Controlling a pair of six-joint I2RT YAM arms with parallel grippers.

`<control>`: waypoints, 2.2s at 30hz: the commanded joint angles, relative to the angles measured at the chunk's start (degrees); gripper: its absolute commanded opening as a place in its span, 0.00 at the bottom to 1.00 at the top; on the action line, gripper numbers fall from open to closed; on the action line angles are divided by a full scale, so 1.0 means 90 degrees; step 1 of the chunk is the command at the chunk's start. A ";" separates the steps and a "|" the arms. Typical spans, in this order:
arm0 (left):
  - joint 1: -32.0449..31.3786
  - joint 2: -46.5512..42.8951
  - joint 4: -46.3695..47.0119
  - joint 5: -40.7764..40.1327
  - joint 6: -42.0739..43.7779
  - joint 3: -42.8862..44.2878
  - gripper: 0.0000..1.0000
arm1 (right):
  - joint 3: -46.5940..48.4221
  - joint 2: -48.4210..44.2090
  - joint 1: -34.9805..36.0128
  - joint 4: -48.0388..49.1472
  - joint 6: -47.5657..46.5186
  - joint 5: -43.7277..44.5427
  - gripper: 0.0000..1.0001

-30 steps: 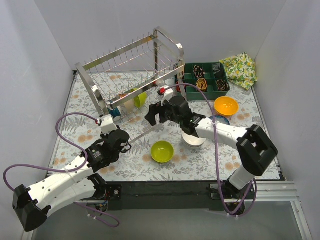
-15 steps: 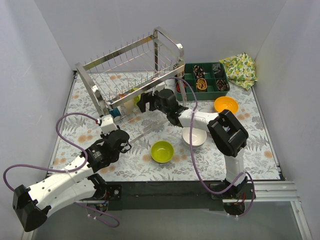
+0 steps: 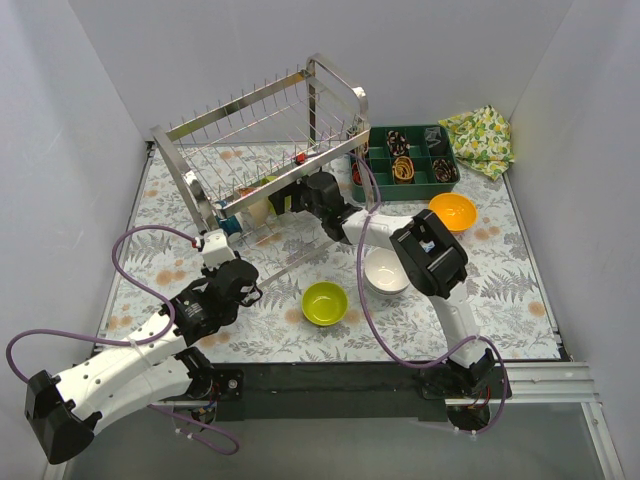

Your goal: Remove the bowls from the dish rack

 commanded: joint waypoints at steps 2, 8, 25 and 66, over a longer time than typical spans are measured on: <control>-0.0049 -0.0119 0.0586 0.0323 -0.0146 0.0031 0.20 | 0.0513 0.0199 -0.0032 0.0381 -0.0016 -0.0324 0.92; -0.0039 -0.0119 0.0459 0.0206 -0.0185 0.0060 0.20 | 0.0601 0.0249 -0.0041 0.0391 -0.0055 -0.0579 0.75; -0.0039 0.0203 0.0488 0.0147 -0.0126 0.0090 0.21 | -0.0151 -0.0581 0.0251 0.0967 -0.1382 0.0523 0.09; -0.0039 -0.0910 -0.0840 0.1669 -0.0527 0.0363 0.84 | -0.4888 -0.5806 0.0398 -0.0584 -0.0201 -0.1234 0.05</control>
